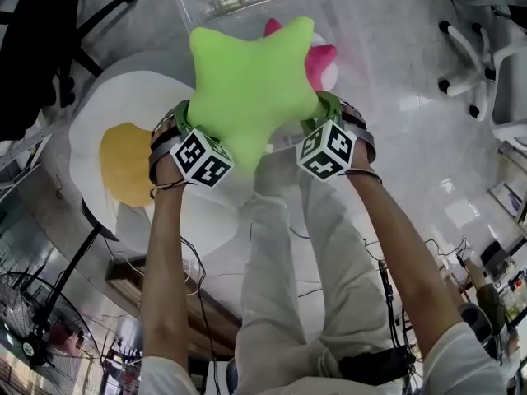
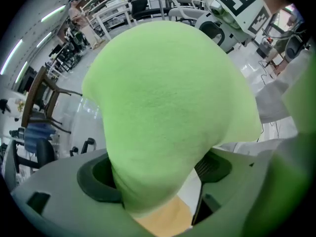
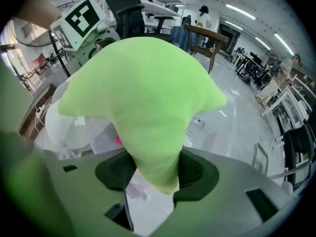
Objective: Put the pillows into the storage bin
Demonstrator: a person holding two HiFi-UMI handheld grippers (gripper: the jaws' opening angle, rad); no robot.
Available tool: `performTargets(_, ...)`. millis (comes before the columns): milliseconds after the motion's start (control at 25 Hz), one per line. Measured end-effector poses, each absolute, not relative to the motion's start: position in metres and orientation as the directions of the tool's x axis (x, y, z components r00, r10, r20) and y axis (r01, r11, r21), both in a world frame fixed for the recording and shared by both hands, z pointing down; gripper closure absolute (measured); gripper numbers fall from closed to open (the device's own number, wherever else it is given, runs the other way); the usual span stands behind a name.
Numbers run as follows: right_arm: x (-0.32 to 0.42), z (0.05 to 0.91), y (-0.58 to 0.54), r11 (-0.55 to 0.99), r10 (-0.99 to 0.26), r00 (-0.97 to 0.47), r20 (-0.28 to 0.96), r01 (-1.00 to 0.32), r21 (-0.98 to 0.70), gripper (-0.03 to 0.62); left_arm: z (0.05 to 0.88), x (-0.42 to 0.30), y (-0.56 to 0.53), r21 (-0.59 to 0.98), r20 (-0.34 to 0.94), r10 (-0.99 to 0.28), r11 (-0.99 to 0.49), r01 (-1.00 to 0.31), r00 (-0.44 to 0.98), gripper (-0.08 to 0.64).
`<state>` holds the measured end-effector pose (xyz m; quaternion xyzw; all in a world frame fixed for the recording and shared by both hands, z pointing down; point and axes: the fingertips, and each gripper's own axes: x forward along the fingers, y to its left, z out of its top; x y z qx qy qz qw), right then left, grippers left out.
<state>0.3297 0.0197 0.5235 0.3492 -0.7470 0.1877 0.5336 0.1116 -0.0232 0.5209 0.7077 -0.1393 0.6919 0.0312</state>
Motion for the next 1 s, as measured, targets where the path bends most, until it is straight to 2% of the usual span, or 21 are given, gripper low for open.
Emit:
performTargets(560,0.402,0.572,0.051,0.568,-0.246,-0.154,0.957,-0.823,0.014,0.333,0.566,0.201,-0.047,-0.083,0.996,-0.082,-0.997,-0.005,-0.034,0.097)
performTargets(760,0.413,0.592,0.064,0.548,-0.217,-0.148,0.965,-0.836,-0.005,0.326,0.588,0.214,-0.041,-0.040,0.996,-0.042,-0.999,0.025,-0.078,0.092)
performTargets(1000,0.424,0.615,0.073,0.564,-0.170,-0.149,0.974,-0.825,-0.028,0.310,0.609,0.220,-0.028,0.013,0.992,0.014,-1.000,-0.006,-0.126,0.078)
